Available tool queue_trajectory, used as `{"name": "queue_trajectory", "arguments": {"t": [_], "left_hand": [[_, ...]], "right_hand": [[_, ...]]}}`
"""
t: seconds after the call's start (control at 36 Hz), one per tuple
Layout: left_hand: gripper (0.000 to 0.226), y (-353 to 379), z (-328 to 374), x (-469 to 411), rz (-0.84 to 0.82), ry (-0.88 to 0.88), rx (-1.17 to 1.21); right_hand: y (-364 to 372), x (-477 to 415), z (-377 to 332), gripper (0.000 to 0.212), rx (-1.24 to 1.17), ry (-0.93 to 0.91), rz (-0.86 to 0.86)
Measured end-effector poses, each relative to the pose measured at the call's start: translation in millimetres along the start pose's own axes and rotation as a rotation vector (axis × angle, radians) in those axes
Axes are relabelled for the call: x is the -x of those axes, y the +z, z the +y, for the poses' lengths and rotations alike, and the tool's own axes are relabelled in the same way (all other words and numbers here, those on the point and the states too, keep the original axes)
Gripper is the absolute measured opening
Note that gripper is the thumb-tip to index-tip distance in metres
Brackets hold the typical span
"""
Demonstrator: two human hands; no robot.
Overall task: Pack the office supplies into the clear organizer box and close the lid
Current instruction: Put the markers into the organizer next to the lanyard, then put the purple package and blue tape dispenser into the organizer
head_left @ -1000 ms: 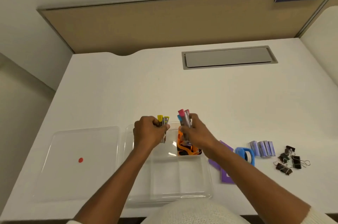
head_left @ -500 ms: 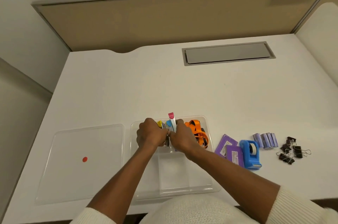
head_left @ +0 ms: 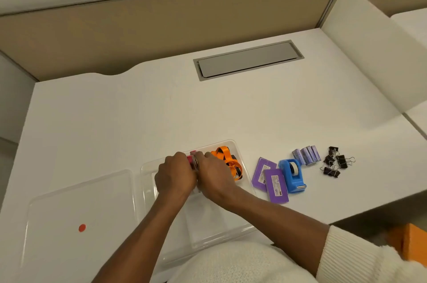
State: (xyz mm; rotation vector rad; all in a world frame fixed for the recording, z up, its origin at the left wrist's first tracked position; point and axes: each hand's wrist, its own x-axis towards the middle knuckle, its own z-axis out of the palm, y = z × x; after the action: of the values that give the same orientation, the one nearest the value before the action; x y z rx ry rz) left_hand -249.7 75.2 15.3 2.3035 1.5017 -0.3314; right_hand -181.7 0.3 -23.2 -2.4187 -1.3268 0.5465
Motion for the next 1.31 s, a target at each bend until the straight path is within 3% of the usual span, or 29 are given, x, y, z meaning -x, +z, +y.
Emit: {"name": "queue_trajectory", "arguments": {"t": [0.08,0.19,0.31,0.42,0.56,0.72,0.83,0.92,1.14,1.31], "left_hand": [[0.014,-2,1,2,0.047,0.028,-0.072],[0.020,0,-2,3,0.057,0.027,-0.144],[0.026,3,-2,5,0.034,0.024,-0.160],[0.018,2,1,9,0.077,0.034,-0.185],[0.018,6,23,23,0.156,0.151,-0.175],[0.029,21,82,50,0.165,0.420,-0.100],[0.047,48,119,61,-0.001,0.547,0.064],[0.060,68,145,67,-0.077,0.555,0.045],[0.085,109,186,62,-0.121,0.415,-0.101],[0.102,123,188,56,-0.181,0.263,-0.078]], "right_hand": [[0,4,6,0.050,0.069,-0.077,0.020],[1,11,9,0.034,0.114,-0.138,-0.099],[8,15,15,0.035,0.054,-0.167,-0.138],[-1,25,32,0.028,-0.048,-0.158,-0.047],[-38,48,72,0.018,-0.158,0.023,0.150],[-74,74,145,0.014,-0.103,0.312,0.387],[-82,89,189,0.020,-0.069,0.460,0.404],[-81,98,207,0.032,-0.055,0.534,0.347],[-68,112,225,0.053,-0.074,0.541,0.230],[-61,109,233,0.074,-0.094,0.531,0.158]]}}
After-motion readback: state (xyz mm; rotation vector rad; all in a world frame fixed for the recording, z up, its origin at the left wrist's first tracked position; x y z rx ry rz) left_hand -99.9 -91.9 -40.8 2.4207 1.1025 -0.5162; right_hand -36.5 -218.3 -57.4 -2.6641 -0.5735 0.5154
